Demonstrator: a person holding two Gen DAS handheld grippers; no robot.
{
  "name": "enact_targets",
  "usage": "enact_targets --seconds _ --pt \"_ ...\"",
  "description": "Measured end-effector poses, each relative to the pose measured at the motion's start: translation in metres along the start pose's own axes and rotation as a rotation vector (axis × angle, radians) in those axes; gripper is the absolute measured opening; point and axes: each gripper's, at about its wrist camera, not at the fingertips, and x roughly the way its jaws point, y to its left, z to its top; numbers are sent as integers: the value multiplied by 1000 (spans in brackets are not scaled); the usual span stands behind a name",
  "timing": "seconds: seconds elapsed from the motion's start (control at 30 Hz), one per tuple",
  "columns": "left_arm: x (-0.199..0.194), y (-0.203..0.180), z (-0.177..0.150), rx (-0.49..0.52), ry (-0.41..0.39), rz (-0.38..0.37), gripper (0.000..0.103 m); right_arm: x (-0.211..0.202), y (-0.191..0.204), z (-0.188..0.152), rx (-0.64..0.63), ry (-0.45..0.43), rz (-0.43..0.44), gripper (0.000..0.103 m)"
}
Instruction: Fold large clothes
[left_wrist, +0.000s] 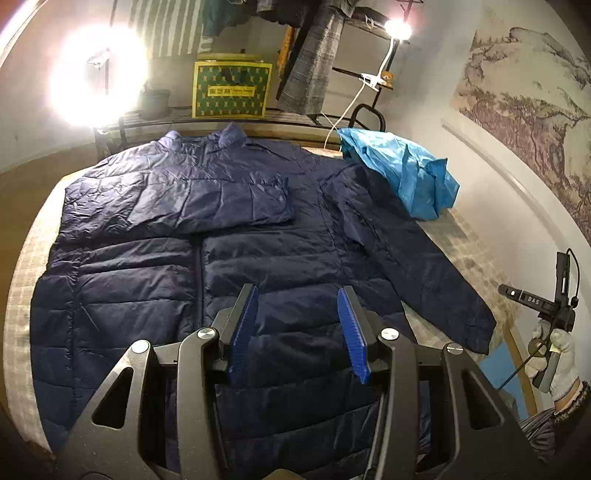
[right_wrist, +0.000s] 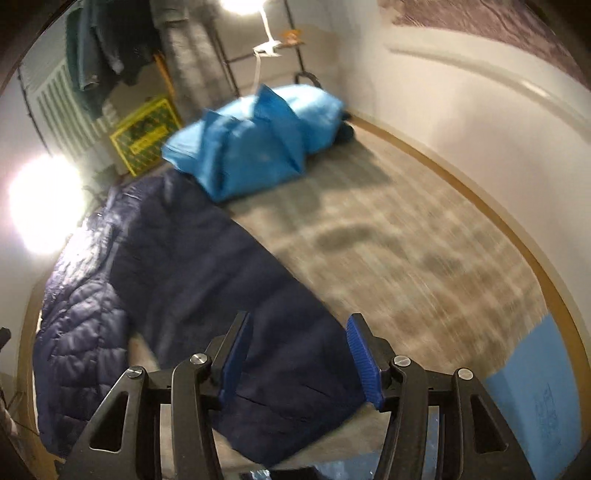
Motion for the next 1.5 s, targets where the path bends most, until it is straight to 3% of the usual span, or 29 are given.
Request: enact_targets --seconds 0.2,0.47,0.7,0.87,1.13,1.5 --pt "16 0 -3 -3 38 5 46 23 -37 -19 114 93 17 62" --pt "23 7 -2 -26 49 12 46 43 -54 -37 176 168 7 55" --pt "22 12 -1 -35 45 22 46 40 -40 -36 131 168 32 11" --pt "16 19 1 -50 31 22 46 19 -25 -23 154 102 111 7" --pt "0 44 11 -146 0 -34 46 -24 55 10 103 -26 299 6" --pt "-30 101 22 -300 -64 -43 46 -15 216 25 -67 15 518 6"
